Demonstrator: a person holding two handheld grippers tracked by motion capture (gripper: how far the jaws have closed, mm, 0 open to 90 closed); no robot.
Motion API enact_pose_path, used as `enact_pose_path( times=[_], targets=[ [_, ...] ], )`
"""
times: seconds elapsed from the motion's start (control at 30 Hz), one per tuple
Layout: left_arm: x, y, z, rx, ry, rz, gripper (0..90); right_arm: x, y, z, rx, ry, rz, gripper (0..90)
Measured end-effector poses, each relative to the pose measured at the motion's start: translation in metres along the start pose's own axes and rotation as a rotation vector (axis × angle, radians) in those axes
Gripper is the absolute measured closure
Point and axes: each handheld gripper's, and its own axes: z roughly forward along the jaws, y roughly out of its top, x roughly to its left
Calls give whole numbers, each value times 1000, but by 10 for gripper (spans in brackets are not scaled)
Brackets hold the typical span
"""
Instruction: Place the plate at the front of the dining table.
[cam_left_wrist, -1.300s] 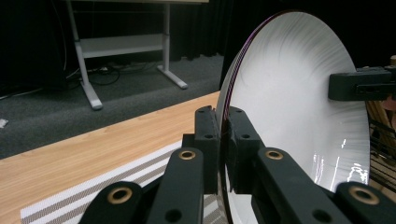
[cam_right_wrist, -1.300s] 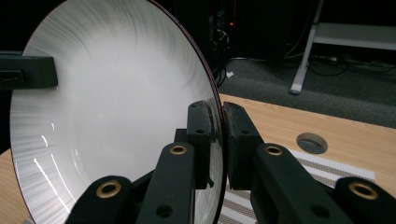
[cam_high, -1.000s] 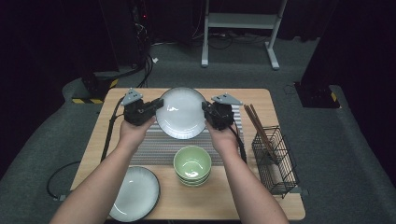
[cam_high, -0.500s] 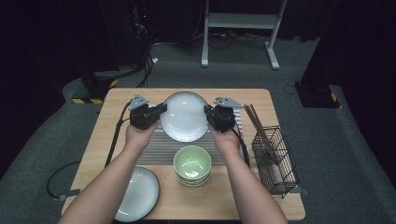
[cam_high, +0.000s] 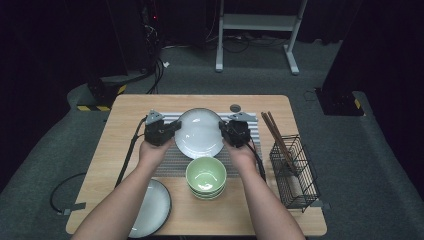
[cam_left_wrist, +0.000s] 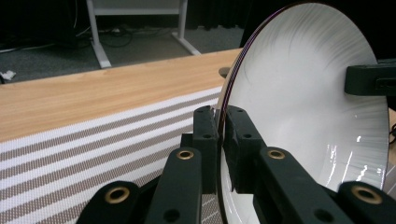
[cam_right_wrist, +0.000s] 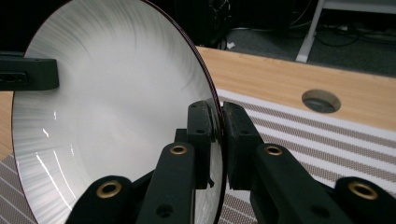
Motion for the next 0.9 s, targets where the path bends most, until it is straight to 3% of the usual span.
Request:
enact_pose_path(
  times=[0.27, 0.9],
  targets=[
    [-1, -14, 7, 61, -7, -17, 832, -4, -18, 7, 44, 11, 20, 819],
    [-5, -23, 0, 110, -15, -1, 832, 2, -32, 0, 71, 17, 13, 819]
  ],
)
